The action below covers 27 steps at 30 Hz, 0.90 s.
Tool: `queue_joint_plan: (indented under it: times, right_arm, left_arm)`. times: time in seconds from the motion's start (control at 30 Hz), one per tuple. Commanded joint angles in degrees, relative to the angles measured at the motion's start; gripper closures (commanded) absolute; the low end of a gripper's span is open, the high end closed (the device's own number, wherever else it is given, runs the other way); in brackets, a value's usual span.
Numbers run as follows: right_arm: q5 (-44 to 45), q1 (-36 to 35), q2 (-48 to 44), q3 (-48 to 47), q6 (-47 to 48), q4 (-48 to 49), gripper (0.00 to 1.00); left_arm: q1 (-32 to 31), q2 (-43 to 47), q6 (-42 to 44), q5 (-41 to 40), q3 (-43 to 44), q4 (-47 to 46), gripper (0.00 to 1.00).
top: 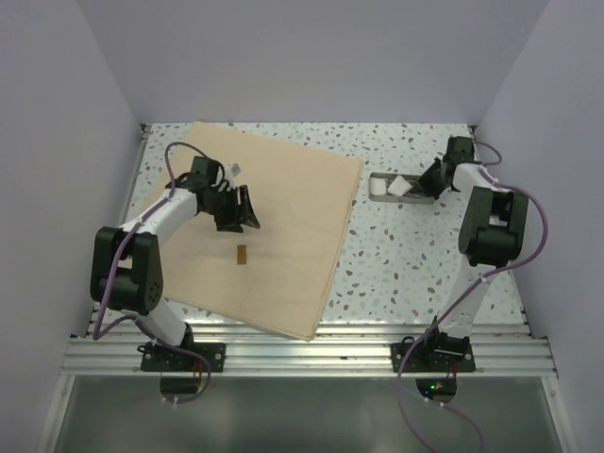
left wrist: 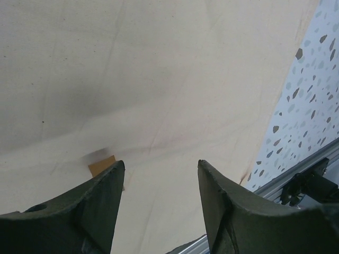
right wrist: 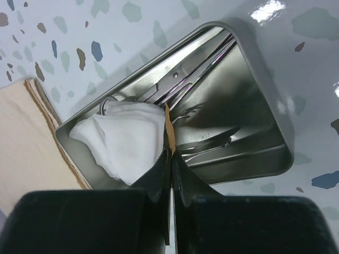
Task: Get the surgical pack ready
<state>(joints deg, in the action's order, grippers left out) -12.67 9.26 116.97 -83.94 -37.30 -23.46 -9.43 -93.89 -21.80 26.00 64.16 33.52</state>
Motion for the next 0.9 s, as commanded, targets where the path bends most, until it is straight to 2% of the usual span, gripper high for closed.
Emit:
queue_joint_plan:
  times: [0.0,0.03,0.07,0.17,0.2,0.4,0.53,0.7,0.73,0.87]
  right_arm:
    - [1.7,0.7,1.0,-3.8,1.7,-2.0,1.00]
    - [1.9,0.8,1.1,-4.3,1.8,-2.6,0.99]
    - [2.2,0.9,1.0,-4.6,1.9,-2.9,0.89]
    - [1.8,0.9,0.2,-4.8,2.8,-4.2,0.69]
    - [1.9,0.9,-0.8,-4.8,3.1,-4.6,0.67]
    - [2.6,0.5,-6.5,-2.9,2.4,-7.5,0.62]
    - [0.4,-1.3,-12.9,0.2,1.1,-8.8,0.61]
    - [-1.8,-9.2,-18.0,1.3,2.4,-9.8,0.60]
    - [-2.4,-12.8,-18.5,1.4,2.5,-10.3,0.60]
    - [-4.9,-18.6,-20.8,3.3,3.0,-10.2,0.60]
  left_arm:
    - [0.2,-0.6,1.6,0.5,1.9,-0.6,0.39]
    - [0.2,-0.7,1.8,0.0,2.0,-0.1,0.38]
    - [0.2,-0.7,1.9,-0.5,1.9,0.3,0.38]
    - [0.2,-0.2,2.1,-2.6,1.1,1.5,0.36]
    - [0.2,0.0,2.1,-4.0,0.6,1.8,0.36]
    - [-0.7,0.7,1.2,-12.6,-0.2,5.4,0.38]
    - [-2.1,0.7,1.6,-14.1,-1.1,5.7,0.40]
    - [-2.1,0.5,4.0,-12.3,-2.0,4.8,0.42]
    - [-2.2,0.3,4.2,-12.5,-2.1,4.7,0.43]
    - [-2.2,0.3,3.0,-13.5,-3.9,4.2,0.46]
